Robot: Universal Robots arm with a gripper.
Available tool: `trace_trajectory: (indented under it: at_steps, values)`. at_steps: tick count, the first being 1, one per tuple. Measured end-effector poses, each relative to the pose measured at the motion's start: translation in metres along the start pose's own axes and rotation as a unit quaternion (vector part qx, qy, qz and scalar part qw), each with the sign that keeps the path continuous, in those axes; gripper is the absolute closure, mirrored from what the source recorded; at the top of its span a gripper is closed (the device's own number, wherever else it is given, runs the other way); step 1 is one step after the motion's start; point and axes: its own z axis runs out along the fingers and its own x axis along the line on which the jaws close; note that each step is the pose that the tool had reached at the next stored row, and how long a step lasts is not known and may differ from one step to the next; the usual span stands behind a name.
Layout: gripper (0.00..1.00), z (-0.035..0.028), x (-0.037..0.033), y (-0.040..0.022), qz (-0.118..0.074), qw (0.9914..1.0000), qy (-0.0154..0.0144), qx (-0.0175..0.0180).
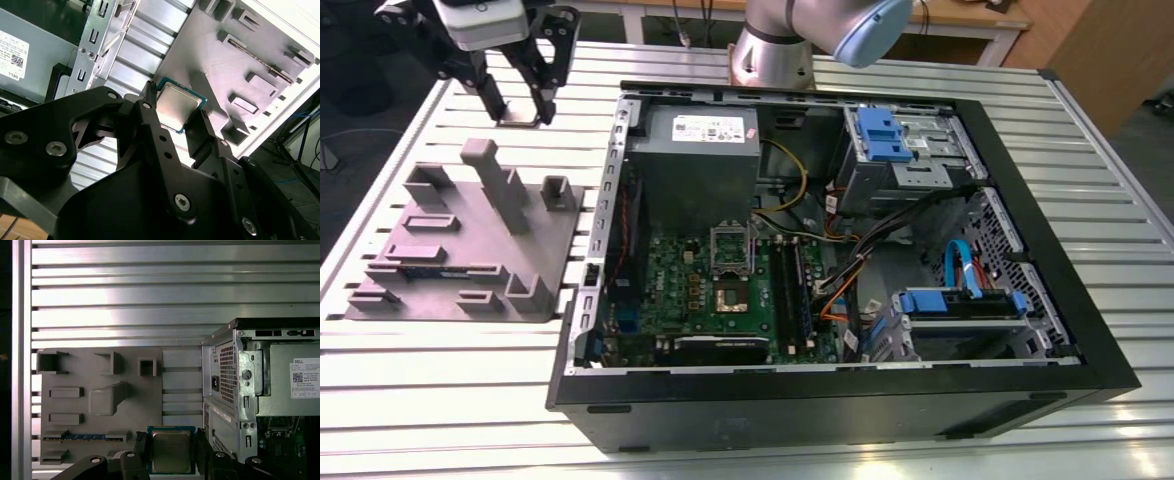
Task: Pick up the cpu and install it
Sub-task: 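Pick up the cpu and move it towards the insertion slot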
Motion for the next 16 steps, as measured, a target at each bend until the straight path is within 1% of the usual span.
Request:
trace_trajectory:
  at_steps: [16]
  values:
    - [0.53,0.0,-0.0038,0.0001,0.0,1.0,0.0,0.0]
